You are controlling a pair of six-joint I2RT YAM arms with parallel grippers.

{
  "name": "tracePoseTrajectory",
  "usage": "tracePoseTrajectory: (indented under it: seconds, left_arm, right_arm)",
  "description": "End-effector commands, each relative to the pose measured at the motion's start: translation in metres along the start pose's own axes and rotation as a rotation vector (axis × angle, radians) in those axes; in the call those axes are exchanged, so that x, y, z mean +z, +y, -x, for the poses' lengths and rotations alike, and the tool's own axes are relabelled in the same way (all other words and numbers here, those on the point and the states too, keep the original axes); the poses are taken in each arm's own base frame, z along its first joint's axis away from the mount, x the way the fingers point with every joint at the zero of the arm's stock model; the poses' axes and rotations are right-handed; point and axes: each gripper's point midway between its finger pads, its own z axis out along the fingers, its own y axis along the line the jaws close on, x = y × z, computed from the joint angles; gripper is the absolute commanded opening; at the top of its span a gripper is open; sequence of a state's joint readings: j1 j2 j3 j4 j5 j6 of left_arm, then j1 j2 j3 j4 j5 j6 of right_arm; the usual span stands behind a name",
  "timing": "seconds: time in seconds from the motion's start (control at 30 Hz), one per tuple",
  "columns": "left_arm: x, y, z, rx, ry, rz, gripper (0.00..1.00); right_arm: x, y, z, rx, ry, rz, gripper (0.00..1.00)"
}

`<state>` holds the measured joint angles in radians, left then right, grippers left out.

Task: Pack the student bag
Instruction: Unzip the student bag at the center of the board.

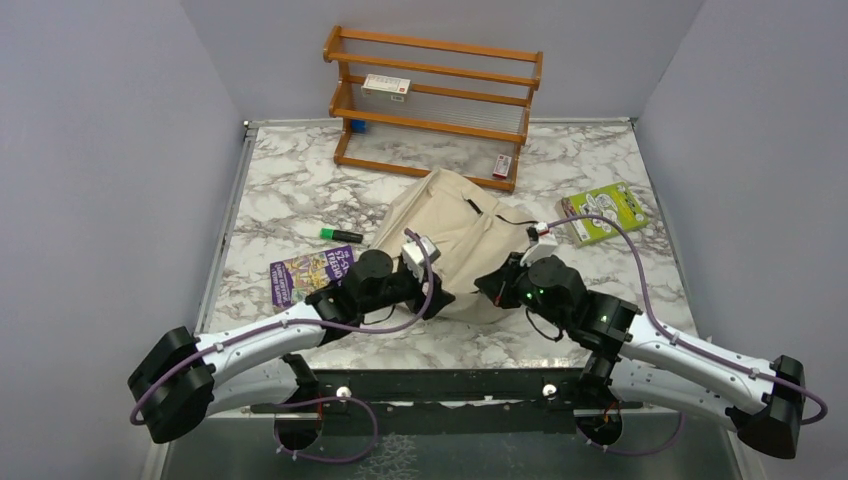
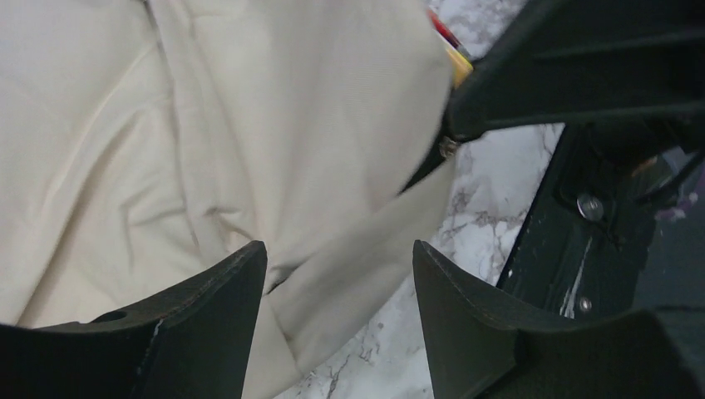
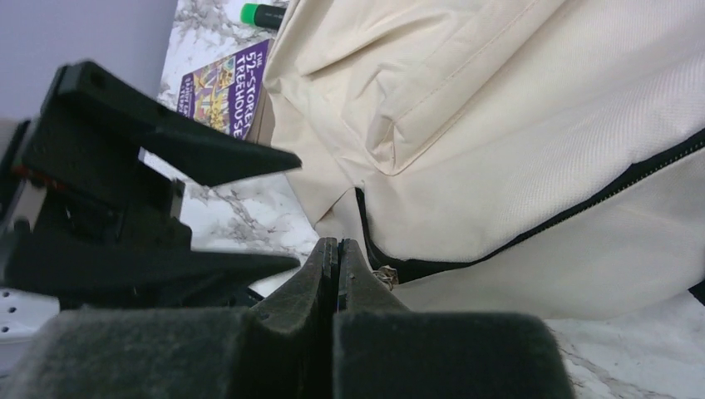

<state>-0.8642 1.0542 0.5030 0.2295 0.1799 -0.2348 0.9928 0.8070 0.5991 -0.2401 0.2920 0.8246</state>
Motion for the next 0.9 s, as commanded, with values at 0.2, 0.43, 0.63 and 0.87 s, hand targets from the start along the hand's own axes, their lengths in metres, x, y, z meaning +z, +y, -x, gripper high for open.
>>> tracePoseTrajectory:
  seconds: [0.2, 0.43, 0.63, 0.87]
  left_arm:
    - [0.017, -0.064, -0.004, 0.46, -0.038, -0.232, 0.66]
    - [0.043, -0.05, -0.007, 0.541, -0.011, -0.113, 0.6]
    - [0.045, -0.045, -0.004, 0.537, -0.036, -0.06, 0.45]
    - [0.036, -0.055, -0.024, 0.501, -0.008, -0.134, 0.07]
  right_arm:
    - [-0.007, 0.008, 0.009, 0.086, -0.025, 0.022, 0.01]
    - [-0.008, 0.011, 0.006, 0.086, -0.005, 0.036, 0.01]
    - [-0.009, 0.008, 0.002, 0.092, 0.009, 0.026, 0.01]
    - [-0.015, -0.021, 0.009, 0.092, -0.023, -0.139, 0.01]
